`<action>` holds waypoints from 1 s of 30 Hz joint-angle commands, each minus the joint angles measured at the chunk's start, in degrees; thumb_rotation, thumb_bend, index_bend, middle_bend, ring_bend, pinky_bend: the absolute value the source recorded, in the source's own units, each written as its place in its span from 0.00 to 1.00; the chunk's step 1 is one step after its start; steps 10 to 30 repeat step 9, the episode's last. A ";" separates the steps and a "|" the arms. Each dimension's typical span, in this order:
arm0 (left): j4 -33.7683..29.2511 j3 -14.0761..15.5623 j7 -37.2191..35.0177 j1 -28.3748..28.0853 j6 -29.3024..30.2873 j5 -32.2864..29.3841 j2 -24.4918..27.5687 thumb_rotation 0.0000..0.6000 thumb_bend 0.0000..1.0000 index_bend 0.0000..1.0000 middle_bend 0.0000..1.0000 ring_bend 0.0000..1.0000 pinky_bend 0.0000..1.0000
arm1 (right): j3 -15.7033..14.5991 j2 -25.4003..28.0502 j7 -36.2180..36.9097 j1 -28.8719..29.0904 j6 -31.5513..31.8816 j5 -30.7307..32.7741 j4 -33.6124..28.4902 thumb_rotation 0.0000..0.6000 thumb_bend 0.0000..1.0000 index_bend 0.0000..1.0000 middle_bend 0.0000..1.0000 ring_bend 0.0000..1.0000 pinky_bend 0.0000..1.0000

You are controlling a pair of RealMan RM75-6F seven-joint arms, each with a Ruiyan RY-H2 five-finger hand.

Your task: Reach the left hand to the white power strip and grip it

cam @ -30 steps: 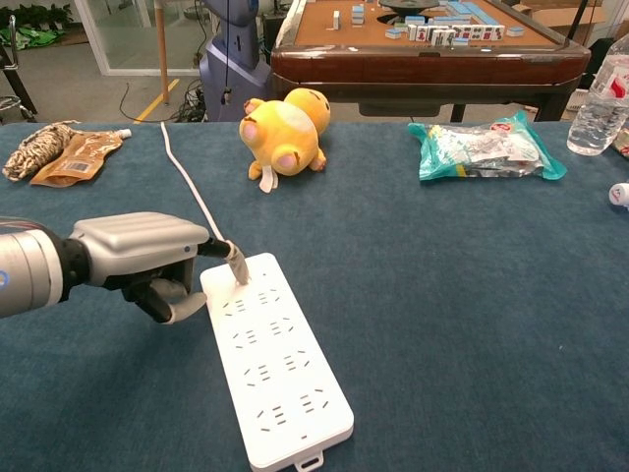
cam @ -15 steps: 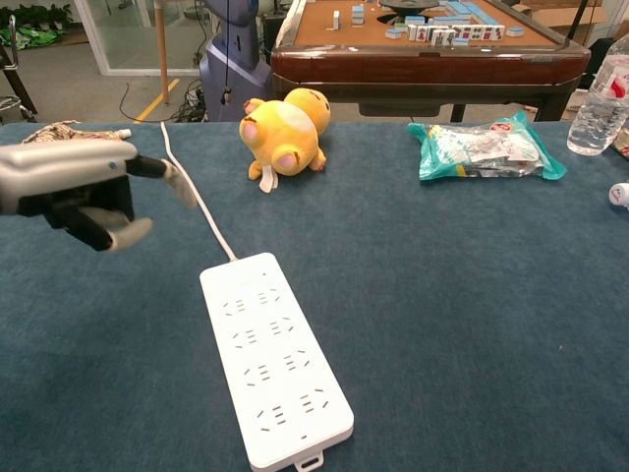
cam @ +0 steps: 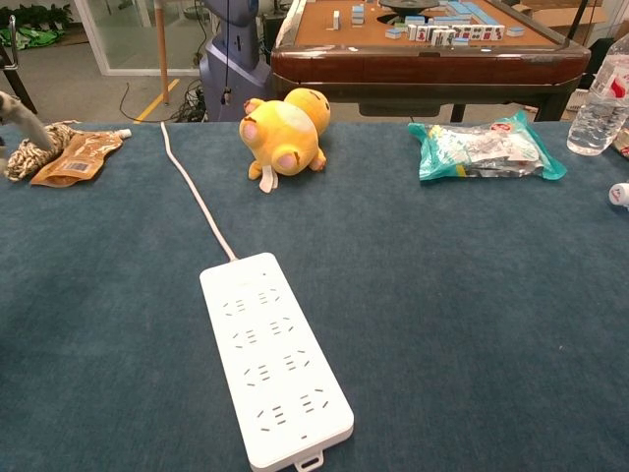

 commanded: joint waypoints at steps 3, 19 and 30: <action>-2.51 1.51 2.33 4.57 4.34 -1.77 3.99 1.00 0.55 0.40 0.66 0.56 0.70 | -0.21 -0.07 0.73 -0.56 0.64 -0.16 0.07 1.00 0.16 0.39 0.30 0.27 0.44; -2.94 2.82 4.22 9.41 9.00 -3.57 7.17 1.00 0.55 0.41 0.65 0.54 0.63 | -0.36 -0.16 1.51 -0.94 0.92 -0.25 0.36 1.00 0.16 0.39 0.30 0.27 0.44; -2.94 2.82 4.22 9.41 9.00 -3.57 7.17 1.00 0.55 0.41 0.65 0.54 0.63 | -0.36 -0.16 1.51 -0.94 0.92 -0.25 0.36 1.00 0.16 0.39 0.30 0.27 0.44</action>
